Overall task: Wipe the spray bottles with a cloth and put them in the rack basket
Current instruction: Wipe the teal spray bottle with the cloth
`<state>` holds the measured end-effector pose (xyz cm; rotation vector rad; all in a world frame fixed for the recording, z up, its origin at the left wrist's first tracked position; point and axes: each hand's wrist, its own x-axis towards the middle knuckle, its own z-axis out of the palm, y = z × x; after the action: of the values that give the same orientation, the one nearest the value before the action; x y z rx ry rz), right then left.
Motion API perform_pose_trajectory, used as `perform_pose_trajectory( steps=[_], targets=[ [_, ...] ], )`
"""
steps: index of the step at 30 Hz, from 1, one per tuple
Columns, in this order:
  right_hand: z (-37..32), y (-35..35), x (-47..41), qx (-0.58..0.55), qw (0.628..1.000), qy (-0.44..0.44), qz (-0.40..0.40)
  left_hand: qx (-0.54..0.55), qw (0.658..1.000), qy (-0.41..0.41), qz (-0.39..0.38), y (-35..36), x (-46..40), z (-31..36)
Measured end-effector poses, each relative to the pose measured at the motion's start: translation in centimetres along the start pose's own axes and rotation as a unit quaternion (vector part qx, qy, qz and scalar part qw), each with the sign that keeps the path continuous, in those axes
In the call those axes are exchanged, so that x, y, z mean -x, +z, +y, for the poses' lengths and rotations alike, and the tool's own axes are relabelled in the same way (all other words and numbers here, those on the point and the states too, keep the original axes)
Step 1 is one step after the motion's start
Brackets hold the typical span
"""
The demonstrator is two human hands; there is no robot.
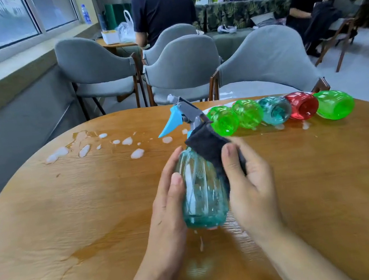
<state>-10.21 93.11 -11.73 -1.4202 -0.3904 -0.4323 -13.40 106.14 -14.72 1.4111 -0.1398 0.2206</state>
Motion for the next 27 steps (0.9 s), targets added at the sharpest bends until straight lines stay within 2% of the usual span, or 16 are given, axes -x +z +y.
perform_pose_trajectory(
  steps=[4,7,10,14,16,18,19,21,24,27],
  targets=[
    [1.0,0.0,1.0,0.009,1.0,-0.018,-0.02,0.013,0.999,-0.007,0.03,0.1,0.1,-0.3],
    [0.6,0.2,1.5,0.002,0.998,-0.029,-0.047,0.062,0.997,-0.023,0.047,0.3,0.1,-0.3],
    [0.2,0.5,2.8,0.017,0.995,-0.039,-0.092,0.106,0.992,-0.023,0.062,-0.2,-0.4,-0.2],
    [0.5,-0.5,4.2,0.036,0.986,-0.036,-0.156,0.094,0.99,-0.009,0.107,-1.2,-0.9,0.0],
    [0.2,-0.6,4.0,-0.042,0.989,0.069,-0.122,0.07,0.99,-0.002,0.122,-1.7,-1.2,-0.2],
    [0.1,-1.0,2.8,-0.108,0.983,0.146,0.005,0.033,0.991,0.019,0.128,-1.8,-1.3,-0.1],
    [-0.2,-1.2,2.0,-0.119,0.981,0.141,0.063,0.009,0.992,0.032,0.121,-1.6,-1.2,0.0],
    [-0.8,-1.6,0.2,-0.117,0.981,0.09,0.127,-0.046,0.993,0.051,0.094,-0.9,-0.7,0.1],
    [-1.0,-1.4,-1.2,-0.044,0.991,-0.015,0.128,-0.087,0.994,0.06,0.038,0.2,0.3,-0.4],
    [-0.2,-0.3,-0.5,0.054,0.997,-0.055,0.028,-0.104,0.992,0.072,0.024,0.8,0.3,-0.7]
  ],
)
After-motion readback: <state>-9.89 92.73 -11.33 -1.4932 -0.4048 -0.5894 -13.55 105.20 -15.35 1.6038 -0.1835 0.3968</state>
